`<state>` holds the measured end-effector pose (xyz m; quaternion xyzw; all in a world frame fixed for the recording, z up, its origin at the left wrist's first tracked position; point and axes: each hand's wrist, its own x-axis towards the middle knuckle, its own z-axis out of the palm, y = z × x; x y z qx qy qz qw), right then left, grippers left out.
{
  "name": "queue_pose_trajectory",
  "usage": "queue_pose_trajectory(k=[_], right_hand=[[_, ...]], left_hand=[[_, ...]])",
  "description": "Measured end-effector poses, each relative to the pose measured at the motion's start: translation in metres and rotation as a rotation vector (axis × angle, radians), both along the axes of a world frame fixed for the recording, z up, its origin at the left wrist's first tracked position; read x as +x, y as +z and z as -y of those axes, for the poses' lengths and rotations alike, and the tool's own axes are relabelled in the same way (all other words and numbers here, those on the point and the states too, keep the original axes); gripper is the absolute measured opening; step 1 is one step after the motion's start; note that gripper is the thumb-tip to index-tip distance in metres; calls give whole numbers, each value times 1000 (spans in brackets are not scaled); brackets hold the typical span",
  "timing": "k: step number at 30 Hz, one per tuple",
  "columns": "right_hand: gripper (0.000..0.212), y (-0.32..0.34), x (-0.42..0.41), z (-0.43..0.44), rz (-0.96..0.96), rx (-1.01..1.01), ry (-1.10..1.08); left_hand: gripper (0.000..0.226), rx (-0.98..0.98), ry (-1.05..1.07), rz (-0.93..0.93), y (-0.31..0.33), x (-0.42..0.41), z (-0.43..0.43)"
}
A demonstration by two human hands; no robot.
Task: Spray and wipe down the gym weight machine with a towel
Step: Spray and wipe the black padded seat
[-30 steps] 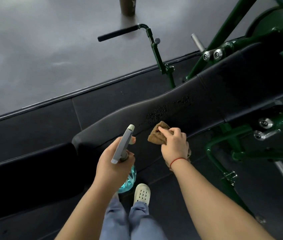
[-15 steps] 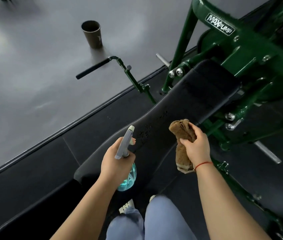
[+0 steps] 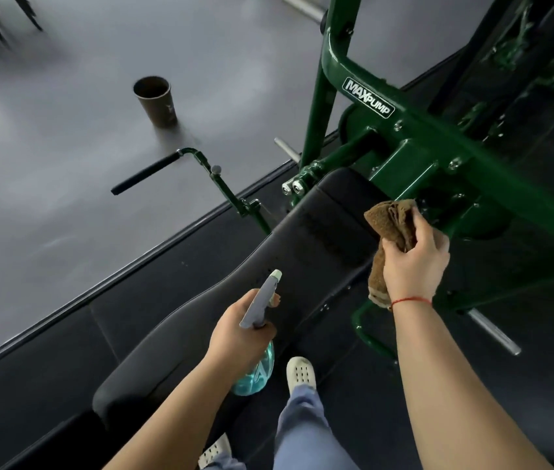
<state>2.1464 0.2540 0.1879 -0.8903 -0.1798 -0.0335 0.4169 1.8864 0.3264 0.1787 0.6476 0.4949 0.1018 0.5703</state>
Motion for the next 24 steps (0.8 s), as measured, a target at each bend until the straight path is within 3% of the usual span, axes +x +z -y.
queue_pose_trajectory(k=[4,8,11,16,20,24], right_hand=[[59,-6,59,-33,154,-203,210],[63,-31,53,-54,319,-476,474],[58,-59,32,-44,536,-524,698],[49,-74,25,-27,664,-514,1011],[45,-47,55,-33,680,-536,1041],[52,-31,94,-59,642,-497,837]], left_hand=[[46,-3,58,-3,2,42,-1],[52,21,146,-38,3,62,0],[53,16,215,-49,6,73,0],[51,48,226,-56,15,87,-7],[47,65,233,-41,21,94,-14],[54,70,245,-58,24,97,-19]])
